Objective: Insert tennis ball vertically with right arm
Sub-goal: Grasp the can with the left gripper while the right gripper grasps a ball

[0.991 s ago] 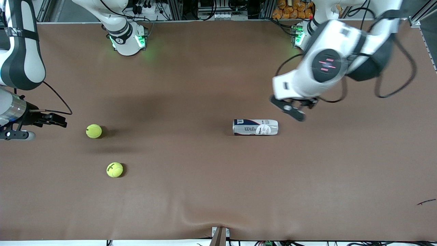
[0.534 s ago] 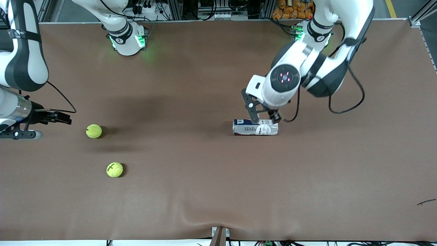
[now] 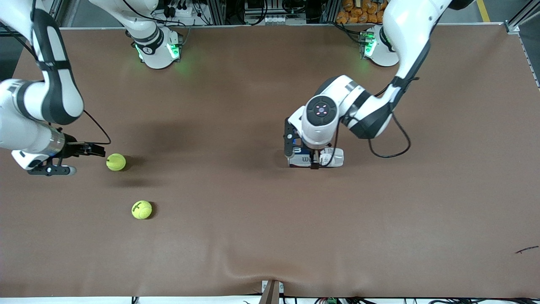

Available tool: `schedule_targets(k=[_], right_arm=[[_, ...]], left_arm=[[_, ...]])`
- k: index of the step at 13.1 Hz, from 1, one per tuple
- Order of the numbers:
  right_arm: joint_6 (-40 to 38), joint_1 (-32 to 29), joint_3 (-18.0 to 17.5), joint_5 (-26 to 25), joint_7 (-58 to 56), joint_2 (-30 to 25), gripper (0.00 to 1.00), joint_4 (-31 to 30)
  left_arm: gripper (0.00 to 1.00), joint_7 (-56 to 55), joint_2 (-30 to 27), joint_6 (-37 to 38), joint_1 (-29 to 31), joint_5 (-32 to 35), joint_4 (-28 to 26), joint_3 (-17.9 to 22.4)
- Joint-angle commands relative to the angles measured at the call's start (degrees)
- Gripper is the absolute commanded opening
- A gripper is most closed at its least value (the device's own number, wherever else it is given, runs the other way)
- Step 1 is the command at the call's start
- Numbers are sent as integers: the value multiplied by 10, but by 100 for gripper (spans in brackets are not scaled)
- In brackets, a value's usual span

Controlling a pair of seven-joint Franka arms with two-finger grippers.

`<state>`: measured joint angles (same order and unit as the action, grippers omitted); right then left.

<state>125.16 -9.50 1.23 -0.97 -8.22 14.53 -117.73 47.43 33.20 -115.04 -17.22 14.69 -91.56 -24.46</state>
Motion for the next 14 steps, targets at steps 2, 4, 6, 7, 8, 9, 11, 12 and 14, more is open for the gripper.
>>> schedule_targets(k=[2, 4, 6, 7, 8, 9, 11, 12, 14], right_arm=[[77, -5, -6, 13, 36, 39, 100, -36], [119, -11, -6, 13, 38, 71, 100, -37], [121, -3, -6, 17, 68, 81, 100, -36], [122, 1, -6, 17, 80, 85, 100, -35], [125, 3, -6, 17, 80, 87, 100, -33], [132, 3, -6, 17, 80, 92, 100, -33], [148, 0, -6, 16, 79, 101, 100, -33], [147, 0, -6, 16, 78, 102, 100, -33], [142, 2, -6, 16, 66, 102, 100, -36]], left_arm=[[100, 3, 21, -10, -9, 57, 2, -2], [100, -4, 31, -38, -19, 79, -12, -2], [100, -8, 32, -59, -19, 91, -28, -1], [100, -8, 32, -62, -20, 99, -34, -1], [100, -11, 33, -67, -19, 111, -41, -1], [100, -18, 35, -80, -16, 122, -52, -1], [100, -40, 37, -91, -15, 137, -63, -1], [100, -52, 38, -91, -16, 141, -63, -1], [100, -61, 42, -91, -17, 144, -62, -1]])
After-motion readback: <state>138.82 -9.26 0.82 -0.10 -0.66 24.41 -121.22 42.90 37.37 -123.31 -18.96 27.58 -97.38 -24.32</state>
